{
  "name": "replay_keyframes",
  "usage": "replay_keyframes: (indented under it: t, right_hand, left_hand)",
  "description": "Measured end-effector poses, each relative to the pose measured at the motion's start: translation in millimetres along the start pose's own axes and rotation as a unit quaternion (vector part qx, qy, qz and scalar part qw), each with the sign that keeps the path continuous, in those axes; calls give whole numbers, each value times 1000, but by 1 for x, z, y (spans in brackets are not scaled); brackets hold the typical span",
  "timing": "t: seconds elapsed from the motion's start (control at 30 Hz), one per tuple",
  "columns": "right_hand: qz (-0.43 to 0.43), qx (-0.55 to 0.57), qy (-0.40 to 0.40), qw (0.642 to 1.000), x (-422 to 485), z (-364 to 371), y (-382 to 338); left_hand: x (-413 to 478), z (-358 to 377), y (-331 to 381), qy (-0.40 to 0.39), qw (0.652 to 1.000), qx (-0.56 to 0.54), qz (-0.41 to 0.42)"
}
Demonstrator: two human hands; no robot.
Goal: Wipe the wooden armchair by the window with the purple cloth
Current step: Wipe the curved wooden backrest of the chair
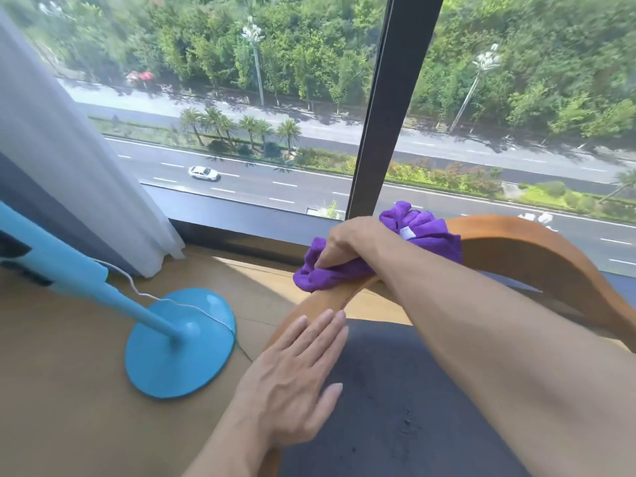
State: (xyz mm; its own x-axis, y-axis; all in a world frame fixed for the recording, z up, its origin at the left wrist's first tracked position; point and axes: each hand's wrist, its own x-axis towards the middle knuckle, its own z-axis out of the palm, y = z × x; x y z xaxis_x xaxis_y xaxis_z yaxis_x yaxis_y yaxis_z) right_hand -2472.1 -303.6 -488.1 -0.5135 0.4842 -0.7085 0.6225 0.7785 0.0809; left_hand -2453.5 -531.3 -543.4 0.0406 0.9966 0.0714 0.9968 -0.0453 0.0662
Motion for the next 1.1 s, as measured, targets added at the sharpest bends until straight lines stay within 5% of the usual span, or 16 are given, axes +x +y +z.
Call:
replay_keyframes:
  t: [0.37, 0.77, 1.0, 1.1]
  right_hand:
    - [-108, -11, 156, 982, -69, 47, -71]
    - [-189, -208, 149, 948, -125, 105, -180]
    - [-167, -213, 140, 952, -142, 110, -191]
    - [-161, -223, 149, 950, -155, 115, -194]
  left_hand:
    - [-110, 3, 56, -33, 997, 2, -74]
    - [-136, -12, 76, -5, 991, -50, -125]
    - [-137, -13, 84, 81, 994, -41, -56]
    - [-158, -1, 90, 38, 997, -68, -27]
